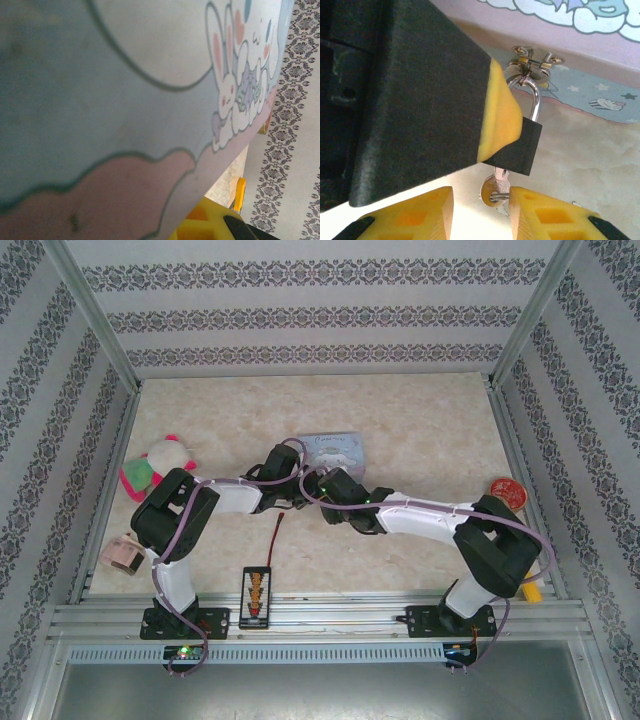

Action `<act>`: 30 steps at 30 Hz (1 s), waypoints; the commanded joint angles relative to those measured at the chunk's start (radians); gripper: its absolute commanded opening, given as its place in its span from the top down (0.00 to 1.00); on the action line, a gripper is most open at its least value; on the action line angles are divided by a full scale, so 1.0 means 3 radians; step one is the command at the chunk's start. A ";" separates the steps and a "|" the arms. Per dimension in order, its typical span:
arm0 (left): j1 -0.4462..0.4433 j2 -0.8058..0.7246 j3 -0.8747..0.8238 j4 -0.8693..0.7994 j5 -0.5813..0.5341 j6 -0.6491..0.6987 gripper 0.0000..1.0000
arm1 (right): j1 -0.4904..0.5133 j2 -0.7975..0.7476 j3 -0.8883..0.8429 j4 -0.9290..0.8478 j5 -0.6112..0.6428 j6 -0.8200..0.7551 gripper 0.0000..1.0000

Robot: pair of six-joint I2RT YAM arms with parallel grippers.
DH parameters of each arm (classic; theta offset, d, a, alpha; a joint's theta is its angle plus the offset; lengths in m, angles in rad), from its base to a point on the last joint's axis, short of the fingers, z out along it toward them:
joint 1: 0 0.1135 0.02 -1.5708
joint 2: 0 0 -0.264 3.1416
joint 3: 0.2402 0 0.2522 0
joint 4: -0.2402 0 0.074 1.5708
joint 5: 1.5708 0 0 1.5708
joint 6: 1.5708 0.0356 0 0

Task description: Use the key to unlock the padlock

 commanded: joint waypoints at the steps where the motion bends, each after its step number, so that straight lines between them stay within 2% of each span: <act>1: 0.0056 -0.0003 0.0058 -0.0188 0.0049 0.0041 1.00 | 0.0027 0.0089 0.0114 -0.0054 0.0130 -0.0075 0.65; 30: 0.0053 0.0057 0.0090 -0.0152 0.0101 0.0041 1.00 | 0.0057 0.0256 0.0071 -0.0001 0.0396 -0.0034 0.70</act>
